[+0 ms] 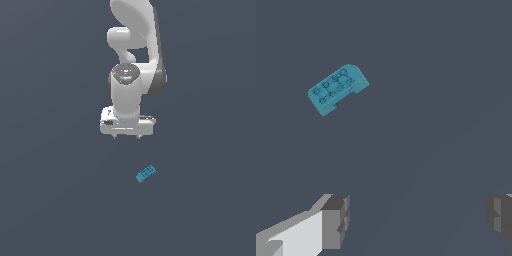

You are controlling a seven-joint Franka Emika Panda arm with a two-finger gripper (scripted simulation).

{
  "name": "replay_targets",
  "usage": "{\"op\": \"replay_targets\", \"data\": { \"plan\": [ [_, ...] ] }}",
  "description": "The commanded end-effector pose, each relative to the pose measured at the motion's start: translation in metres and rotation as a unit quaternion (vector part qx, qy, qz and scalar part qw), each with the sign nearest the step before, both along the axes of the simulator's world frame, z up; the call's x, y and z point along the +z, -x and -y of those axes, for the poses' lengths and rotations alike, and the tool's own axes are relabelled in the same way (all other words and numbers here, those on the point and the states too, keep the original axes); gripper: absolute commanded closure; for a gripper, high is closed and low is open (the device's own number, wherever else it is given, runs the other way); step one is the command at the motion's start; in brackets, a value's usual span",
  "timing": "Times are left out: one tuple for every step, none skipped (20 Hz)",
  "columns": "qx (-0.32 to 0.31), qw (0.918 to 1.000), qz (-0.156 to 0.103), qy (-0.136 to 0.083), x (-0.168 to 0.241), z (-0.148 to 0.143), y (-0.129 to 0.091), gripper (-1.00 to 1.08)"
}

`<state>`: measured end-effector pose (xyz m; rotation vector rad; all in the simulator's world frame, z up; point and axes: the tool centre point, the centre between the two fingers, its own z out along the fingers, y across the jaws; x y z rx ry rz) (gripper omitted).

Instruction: Pick up the object and move it to a goal position.

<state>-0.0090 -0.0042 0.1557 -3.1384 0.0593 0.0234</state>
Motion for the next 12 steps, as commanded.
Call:
{"op": "replay_targets", "data": {
  "plan": [
    [0.000, 1.0000, 0.000, 0.000, 0.000, 0.000, 0.000, -0.92],
    [0.000, 1.0000, 0.000, 0.000, 0.000, 0.000, 0.000, -0.92],
    [0.001, 1.0000, 0.000, 0.000, 0.000, -0.002, 0.000, -0.92],
    [0.002, 1.0000, -0.001, 0.001, 0.000, -0.004, -0.001, -0.92],
    [0.003, 1.0000, -0.002, 0.002, -0.001, -0.007, -0.001, -0.92],
    [0.005, 1.0000, -0.003, 0.002, -0.001, -0.010, -0.001, -0.92],
    [0.008, 1.0000, -0.004, 0.003, -0.001, -0.014, -0.002, -0.92],
    [0.010, 0.9999, -0.004, 0.004, -0.001, -0.017, -0.002, -0.92],
    [0.012, 0.9999, -0.005, 0.005, -0.002, -0.019, -0.002, -0.92],
    [0.014, 0.9999, -0.006, 0.005, -0.002, -0.021, -0.002, -0.92],
    [0.015, 0.9998, -0.006, 0.006, -0.002, -0.022, -0.001, -0.92],
    [0.016, 0.9998, -0.006, 0.006, -0.001, -0.022, -0.001, -0.92]
  ]
}}
